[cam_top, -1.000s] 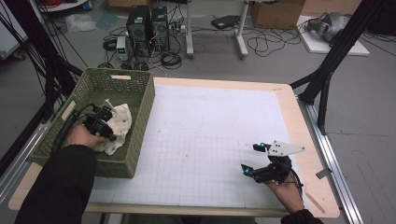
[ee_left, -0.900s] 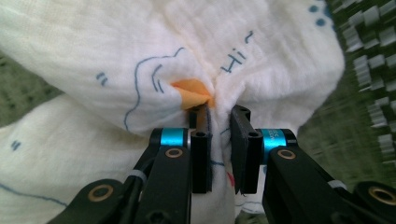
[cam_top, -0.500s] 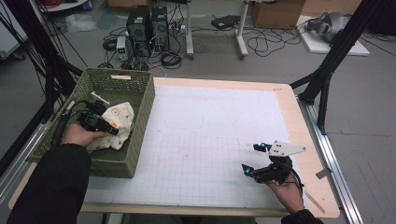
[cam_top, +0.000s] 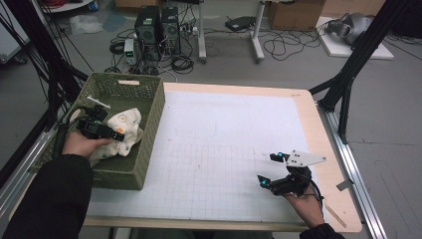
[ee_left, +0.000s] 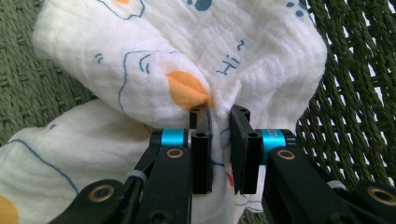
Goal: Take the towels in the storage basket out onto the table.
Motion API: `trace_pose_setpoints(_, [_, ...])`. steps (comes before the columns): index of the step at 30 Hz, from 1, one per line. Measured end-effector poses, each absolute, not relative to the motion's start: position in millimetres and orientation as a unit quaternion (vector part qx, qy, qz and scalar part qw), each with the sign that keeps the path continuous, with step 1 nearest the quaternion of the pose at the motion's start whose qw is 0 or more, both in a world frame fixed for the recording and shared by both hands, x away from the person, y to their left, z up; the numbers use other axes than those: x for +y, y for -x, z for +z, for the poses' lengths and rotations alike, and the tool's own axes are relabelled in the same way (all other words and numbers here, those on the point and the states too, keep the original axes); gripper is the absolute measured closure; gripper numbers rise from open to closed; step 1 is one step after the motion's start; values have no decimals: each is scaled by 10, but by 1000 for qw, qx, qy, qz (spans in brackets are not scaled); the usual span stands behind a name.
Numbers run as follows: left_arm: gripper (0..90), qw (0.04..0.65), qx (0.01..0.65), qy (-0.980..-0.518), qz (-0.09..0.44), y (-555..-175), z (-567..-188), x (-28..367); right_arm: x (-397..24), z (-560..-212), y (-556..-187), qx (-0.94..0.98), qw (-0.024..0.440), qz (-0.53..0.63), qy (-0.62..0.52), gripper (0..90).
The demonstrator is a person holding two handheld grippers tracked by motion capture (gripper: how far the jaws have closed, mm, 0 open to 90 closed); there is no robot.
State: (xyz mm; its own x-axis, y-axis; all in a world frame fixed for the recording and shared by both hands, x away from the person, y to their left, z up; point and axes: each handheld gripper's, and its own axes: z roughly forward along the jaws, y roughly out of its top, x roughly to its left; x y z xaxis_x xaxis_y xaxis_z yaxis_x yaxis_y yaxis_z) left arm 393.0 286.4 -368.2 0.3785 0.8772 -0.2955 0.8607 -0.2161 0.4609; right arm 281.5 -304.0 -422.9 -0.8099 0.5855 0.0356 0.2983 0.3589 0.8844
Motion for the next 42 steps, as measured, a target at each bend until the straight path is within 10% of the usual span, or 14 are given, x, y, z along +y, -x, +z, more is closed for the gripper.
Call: trace_pose_setpoints(42, [798,391,587,-709,9,-3831,-3552,3050,-3056,-4219,-2816,808,146,502,-273,81])
